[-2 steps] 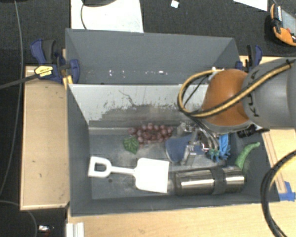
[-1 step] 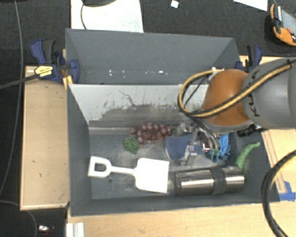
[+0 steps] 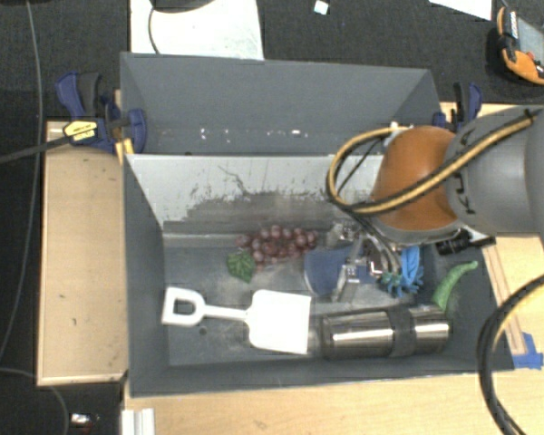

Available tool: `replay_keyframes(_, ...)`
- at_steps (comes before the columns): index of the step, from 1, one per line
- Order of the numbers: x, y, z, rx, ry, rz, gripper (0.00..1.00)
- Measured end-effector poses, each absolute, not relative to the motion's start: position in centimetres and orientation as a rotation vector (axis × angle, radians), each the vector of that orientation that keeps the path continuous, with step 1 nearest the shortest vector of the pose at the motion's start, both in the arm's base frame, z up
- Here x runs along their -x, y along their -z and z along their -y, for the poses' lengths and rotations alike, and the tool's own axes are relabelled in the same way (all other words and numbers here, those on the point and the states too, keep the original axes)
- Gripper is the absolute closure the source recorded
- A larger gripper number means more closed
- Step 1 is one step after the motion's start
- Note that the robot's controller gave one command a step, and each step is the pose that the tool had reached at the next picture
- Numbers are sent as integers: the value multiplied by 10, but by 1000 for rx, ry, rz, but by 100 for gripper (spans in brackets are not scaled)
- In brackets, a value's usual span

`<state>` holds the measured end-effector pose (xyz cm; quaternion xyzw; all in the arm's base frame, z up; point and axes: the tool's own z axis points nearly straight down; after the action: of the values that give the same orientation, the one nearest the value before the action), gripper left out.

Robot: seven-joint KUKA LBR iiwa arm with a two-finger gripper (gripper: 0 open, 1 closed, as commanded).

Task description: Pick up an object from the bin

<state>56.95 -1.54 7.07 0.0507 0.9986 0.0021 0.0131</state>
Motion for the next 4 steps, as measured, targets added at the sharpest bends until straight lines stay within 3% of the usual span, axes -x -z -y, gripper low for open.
replay_keyframes(1,-568,-71,13,143,-3,-3112,100)
replay_keyframes(2,-568,-71,13,142,-4,-3112,100)
replay_keyframes(3,-572,-165,19,142,-3,-3102,100)
replay_keyframes(4,-577,-202,12,158,-5,-3113,100)
